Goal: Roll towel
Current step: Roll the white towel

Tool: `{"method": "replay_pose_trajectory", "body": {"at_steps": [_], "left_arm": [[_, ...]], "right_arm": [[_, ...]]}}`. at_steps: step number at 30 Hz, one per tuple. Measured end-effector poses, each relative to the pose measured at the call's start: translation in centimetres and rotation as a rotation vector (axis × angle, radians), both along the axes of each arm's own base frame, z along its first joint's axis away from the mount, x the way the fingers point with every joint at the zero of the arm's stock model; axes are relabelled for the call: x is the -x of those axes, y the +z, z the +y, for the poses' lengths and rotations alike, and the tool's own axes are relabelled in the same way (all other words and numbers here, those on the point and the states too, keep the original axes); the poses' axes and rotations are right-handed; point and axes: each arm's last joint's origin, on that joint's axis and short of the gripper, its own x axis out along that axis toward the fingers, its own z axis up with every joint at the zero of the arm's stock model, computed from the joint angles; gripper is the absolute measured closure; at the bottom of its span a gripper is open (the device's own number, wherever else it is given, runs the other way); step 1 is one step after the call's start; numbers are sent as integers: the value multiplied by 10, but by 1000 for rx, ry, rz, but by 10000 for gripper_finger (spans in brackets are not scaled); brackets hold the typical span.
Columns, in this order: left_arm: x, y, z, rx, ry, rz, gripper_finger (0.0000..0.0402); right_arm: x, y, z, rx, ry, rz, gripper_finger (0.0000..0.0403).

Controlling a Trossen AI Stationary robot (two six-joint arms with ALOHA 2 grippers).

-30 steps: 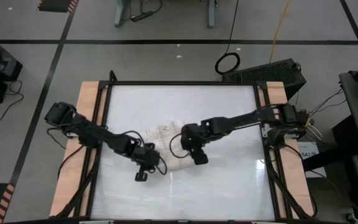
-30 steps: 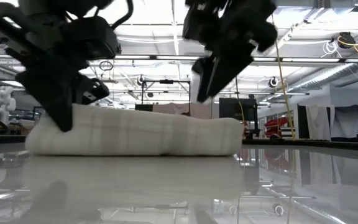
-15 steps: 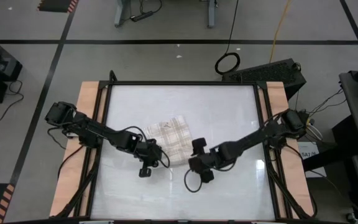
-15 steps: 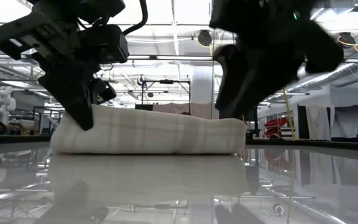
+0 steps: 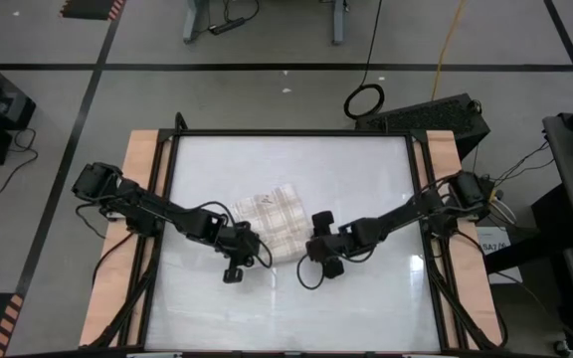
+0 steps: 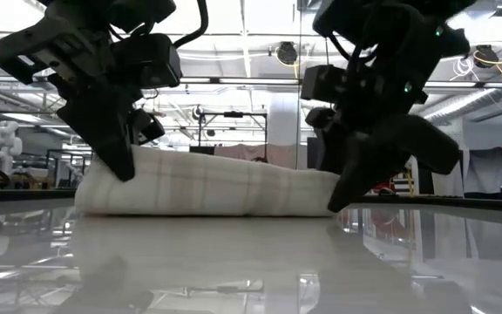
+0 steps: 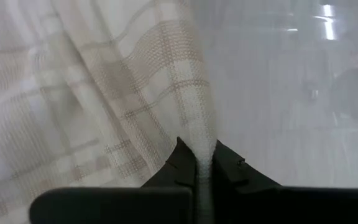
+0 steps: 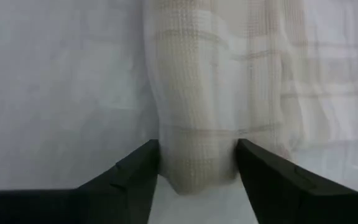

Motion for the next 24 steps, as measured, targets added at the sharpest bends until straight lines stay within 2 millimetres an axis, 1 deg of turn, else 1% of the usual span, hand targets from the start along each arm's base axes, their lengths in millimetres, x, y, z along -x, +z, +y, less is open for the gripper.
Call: {"method": "replay_pose_trajectory", "body": {"at_steps": [3,7,8,9,11,13,15,17,19,21,24], "left_arm": [[-1,0,0,2,0,-7,388],[0,0,0,-4,4,-7,388],[0,0,-1,-5,4,-7,386],[0,0,-2,1,10,-5,384],[1,0,-6,17,24,2,379],[2,1,-13,37,39,3,377],[4,2,-24,76,12,-7,379],[5,6,-38,129,-61,-52,385],[5,11,-53,161,-165,-122,388],[7,14,-62,163,-248,-170,388],[8,13,-62,166,-244,-156,388]], "right_arm": [[0,-2,-3,-17,22,-2,255],[-3,0,-4,-81,51,6,359],[-3,1,-3,-106,65,14,378],[-4,3,-2,-133,81,22,386],[-6,10,0,-188,105,50,384],[-7,22,3,-264,137,89,382],[-10,35,7,-366,190,119,386],[-12,43,12,-500,272,150,393],[-13,46,16,-620,367,149,395],[-13,43,17,-729,435,127,395],[-11,31,10,-844,393,115,395]]}}
